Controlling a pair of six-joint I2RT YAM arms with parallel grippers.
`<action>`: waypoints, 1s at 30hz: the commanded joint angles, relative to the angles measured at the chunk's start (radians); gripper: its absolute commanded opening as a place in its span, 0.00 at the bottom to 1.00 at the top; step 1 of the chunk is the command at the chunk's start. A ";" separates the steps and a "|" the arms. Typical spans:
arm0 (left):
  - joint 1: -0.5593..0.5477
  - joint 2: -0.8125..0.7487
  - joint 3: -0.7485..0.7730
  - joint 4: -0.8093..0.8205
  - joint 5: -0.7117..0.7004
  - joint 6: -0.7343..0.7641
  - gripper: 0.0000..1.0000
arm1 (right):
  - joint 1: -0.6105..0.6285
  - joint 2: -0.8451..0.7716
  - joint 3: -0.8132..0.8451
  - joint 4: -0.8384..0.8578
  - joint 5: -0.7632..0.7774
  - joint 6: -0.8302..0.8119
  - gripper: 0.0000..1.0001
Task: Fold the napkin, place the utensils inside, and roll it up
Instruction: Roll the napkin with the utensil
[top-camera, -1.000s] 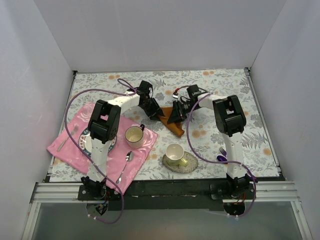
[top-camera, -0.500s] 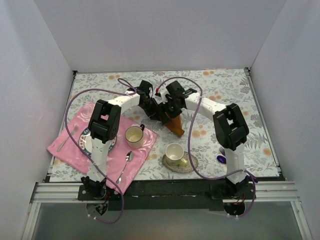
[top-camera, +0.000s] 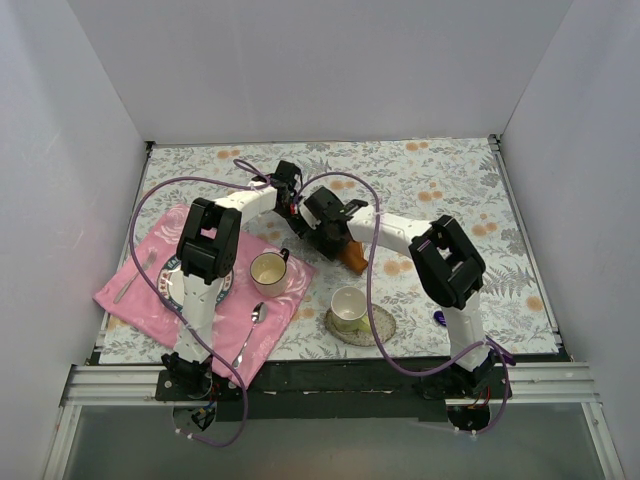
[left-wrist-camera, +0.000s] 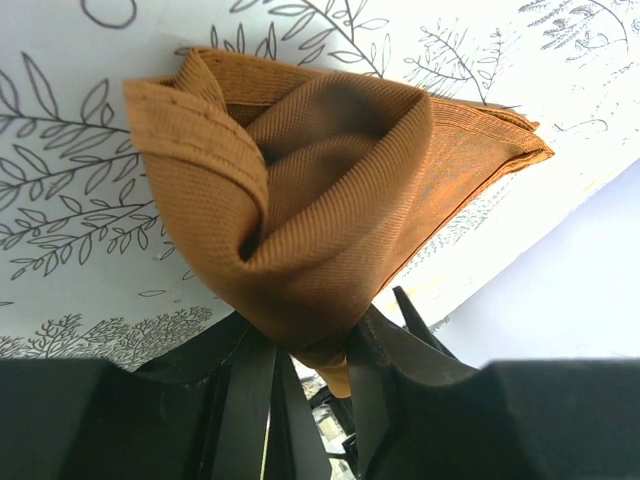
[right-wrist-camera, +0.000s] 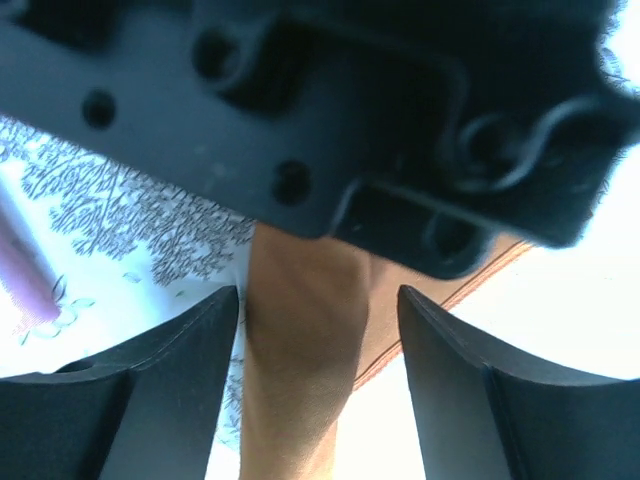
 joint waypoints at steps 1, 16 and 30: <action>-0.006 0.032 -0.026 -0.016 -0.030 0.001 0.31 | 0.011 0.009 -0.004 0.067 0.078 -0.029 0.70; 0.039 -0.013 0.036 -0.022 -0.023 0.031 0.60 | -0.039 0.015 -0.017 0.080 -0.161 0.065 0.30; 0.063 -0.102 -0.019 0.015 -0.029 0.047 0.64 | -0.278 0.091 0.046 0.042 -0.780 0.211 0.27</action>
